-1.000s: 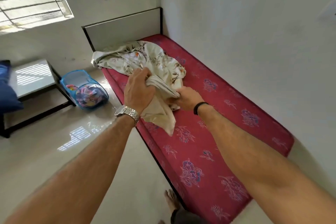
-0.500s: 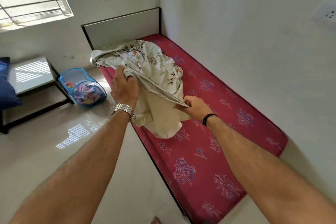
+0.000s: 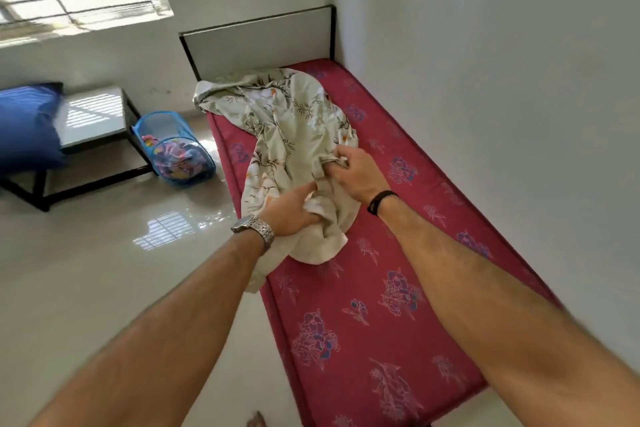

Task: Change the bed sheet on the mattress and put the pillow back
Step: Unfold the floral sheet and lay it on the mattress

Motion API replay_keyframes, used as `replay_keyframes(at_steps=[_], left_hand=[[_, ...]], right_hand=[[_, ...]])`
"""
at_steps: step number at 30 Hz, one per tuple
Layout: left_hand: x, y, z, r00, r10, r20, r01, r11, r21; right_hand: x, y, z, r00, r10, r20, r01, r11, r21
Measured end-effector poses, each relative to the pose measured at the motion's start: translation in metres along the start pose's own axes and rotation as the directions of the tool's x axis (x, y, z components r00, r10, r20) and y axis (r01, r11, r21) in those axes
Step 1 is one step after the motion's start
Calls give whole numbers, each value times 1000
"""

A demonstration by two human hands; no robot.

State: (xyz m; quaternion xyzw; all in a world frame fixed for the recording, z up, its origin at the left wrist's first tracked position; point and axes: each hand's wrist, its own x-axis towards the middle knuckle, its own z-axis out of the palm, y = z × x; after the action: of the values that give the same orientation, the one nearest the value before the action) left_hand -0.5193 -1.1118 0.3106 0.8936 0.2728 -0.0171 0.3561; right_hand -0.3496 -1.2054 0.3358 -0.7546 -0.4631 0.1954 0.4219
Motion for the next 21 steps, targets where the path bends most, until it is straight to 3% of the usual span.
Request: replay_keyframes(at_steps=[1,3,4,6,8,11,14,16,18,20,21], left_hand=[[6,15,7,991,-32,-129,14,991,-137],[17,38,11,902,-165,-398,-4,921,-389],[21,53,9,848,-209,-486,-24,902,-431],[24,76,5,814,-231,-533,-66,875,-480],[26,96,2,824,-217,-524,-94,859,-503],[25,129,8,860,-203,-469,-94,840,-535],[27,141,22,824,-243,-512,-56,864,-501],[33,136,30,768,-300,-566,28,898,-438],[37,131,35,711,-367,-600,123,904,-409],[36,130,38,655,-411,-634,178,899,-399],[34,131,40,631,-421,-652,191,898,-395]], right_hand=[[5,0,-13,999,-45,29,44,998,43],[8,12,-46,983,-86,162,72,993,91],[7,26,-64,966,-68,248,67,998,14],[-4,72,-96,946,2,324,109,939,-325],[-14,121,-121,969,115,221,10,867,-498],[-21,172,-152,964,262,55,-246,947,-207],[-17,168,-176,956,291,-48,-274,936,221],[-9,148,-190,949,305,-77,-252,884,394],[-8,134,-196,973,230,-24,-199,887,418],[-16,128,-198,990,53,133,-78,978,193],[-26,128,-198,961,18,276,-35,998,59]])
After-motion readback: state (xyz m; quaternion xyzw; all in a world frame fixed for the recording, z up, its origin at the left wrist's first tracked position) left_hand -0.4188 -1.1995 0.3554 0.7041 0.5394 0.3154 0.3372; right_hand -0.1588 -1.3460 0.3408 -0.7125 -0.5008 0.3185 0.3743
